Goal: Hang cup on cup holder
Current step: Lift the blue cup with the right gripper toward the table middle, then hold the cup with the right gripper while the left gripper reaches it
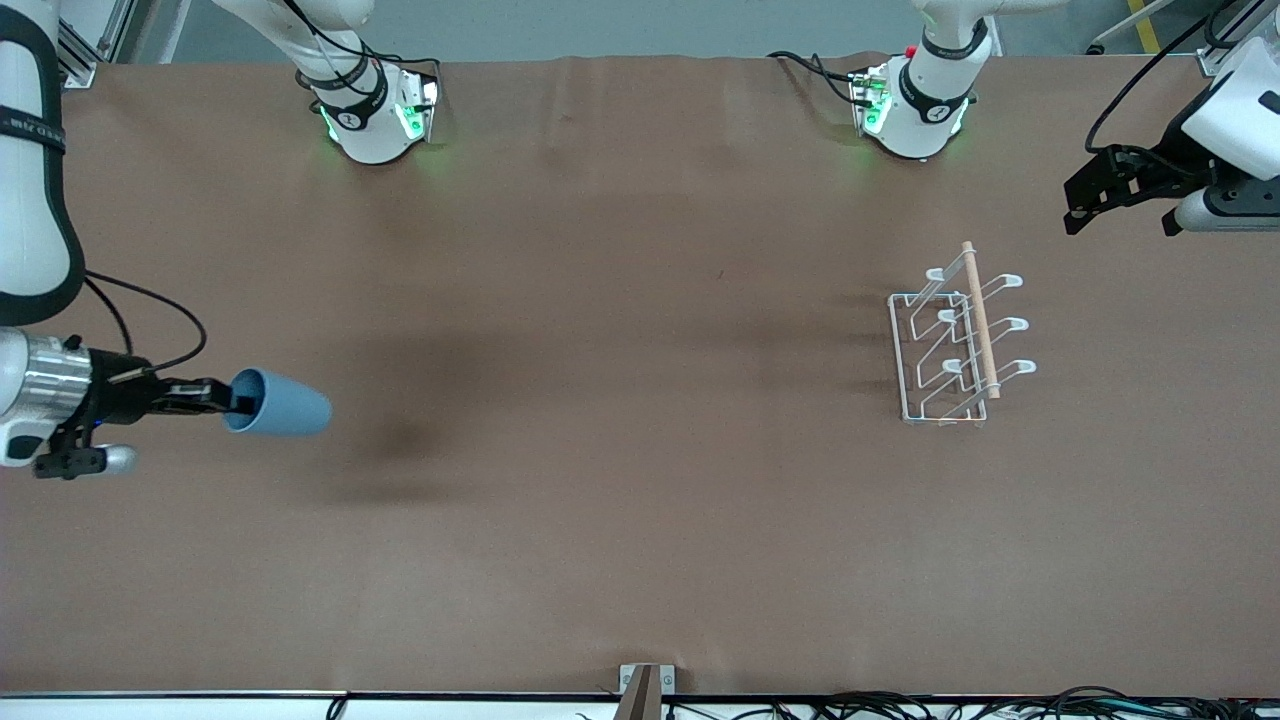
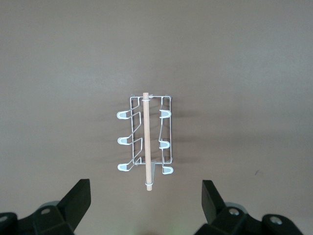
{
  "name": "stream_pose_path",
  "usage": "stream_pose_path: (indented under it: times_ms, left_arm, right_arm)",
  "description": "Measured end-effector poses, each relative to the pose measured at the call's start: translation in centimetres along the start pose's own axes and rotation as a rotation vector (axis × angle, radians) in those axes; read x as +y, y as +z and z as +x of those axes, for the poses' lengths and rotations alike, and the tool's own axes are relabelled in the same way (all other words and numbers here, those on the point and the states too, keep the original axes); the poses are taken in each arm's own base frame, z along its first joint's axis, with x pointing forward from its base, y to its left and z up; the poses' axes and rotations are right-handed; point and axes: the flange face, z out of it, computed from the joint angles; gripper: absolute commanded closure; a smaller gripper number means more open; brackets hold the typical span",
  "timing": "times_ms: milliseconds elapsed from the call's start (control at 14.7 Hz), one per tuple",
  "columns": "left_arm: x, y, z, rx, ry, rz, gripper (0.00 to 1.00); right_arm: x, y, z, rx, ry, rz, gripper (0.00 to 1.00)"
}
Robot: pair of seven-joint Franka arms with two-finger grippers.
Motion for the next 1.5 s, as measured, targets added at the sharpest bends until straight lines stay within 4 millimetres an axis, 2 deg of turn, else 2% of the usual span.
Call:
stream_pose_path:
  times_ms: [273, 409, 614, 818, 955, 1091, 1295, 1500]
  left_arm:
    - [0.2, 0.0, 0.0, 0.0, 0.003, 0.0, 0.0]
    - [0.3, 0.0, 0.0, 0.0, 0.006, 0.0, 0.0]
    - [0.4, 0.0, 0.0, 0.0, 0.07, 0.0, 0.0]
    - [0.9, 0.0, -0.1, 0.0, 0.109, -0.002, 0.0]
    - [2.1, 0.0, 0.0, 0.002, 0.136, -0.018, 0.0]
    - [5.3, 0.3, 0.0, -0.004, 0.196, -0.048, 0.0]
    - [13.8, 0.4, -1.1, 0.015, 0.351, -0.071, 0.0]
    - [21.9, 0.3, -3.6, 0.034, 0.5, -0.086, 0.0]
  right_arm:
    - [-9.1, 2.4, -1.0, -0.069, -0.103, 0.117, 1.0]
    - [-12.9, 3.7, -1.8, -0.113, -0.143, 0.186, 1.0]
    - [-16.2, 5.0, -2.6, -0.162, -0.165, 0.299, 1.0]
    - [-18.2, 5.5, -3.3, -0.204, -0.178, 0.391, 1.0]
    - [-19.6, 6.0, -3.7, -0.222, -0.19, 0.429, 1.0]
    - [-21.1, 6.6, -4.0, -0.234, -0.2, 0.468, 1.0]
    - [-22.2, 7.6, -4.3, -0.254, -0.203, 0.499, 0.99]
    - [-22.5, 8.8, -4.2, -0.274, -0.194, 0.522, 0.98]
